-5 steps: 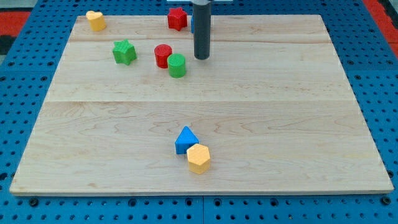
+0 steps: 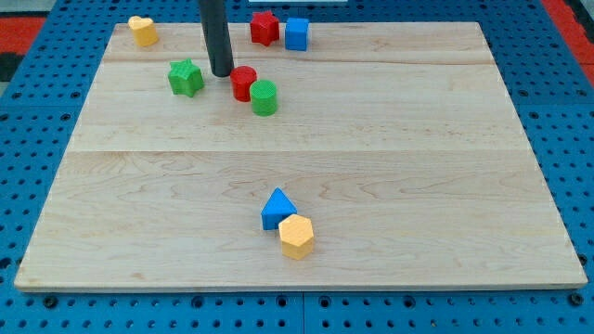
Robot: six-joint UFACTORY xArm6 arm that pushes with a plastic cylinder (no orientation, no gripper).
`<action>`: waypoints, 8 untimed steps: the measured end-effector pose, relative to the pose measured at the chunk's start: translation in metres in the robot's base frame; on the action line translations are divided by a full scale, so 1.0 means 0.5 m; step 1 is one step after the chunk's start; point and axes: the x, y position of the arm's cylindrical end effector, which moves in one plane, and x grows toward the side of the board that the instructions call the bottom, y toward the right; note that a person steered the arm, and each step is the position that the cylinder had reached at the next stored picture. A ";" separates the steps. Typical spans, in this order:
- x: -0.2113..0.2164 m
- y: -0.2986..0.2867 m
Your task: Push the red circle along with green circle towards the blue triangle
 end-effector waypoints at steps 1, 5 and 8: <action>0.003 0.006; 0.006 0.130; 0.080 0.130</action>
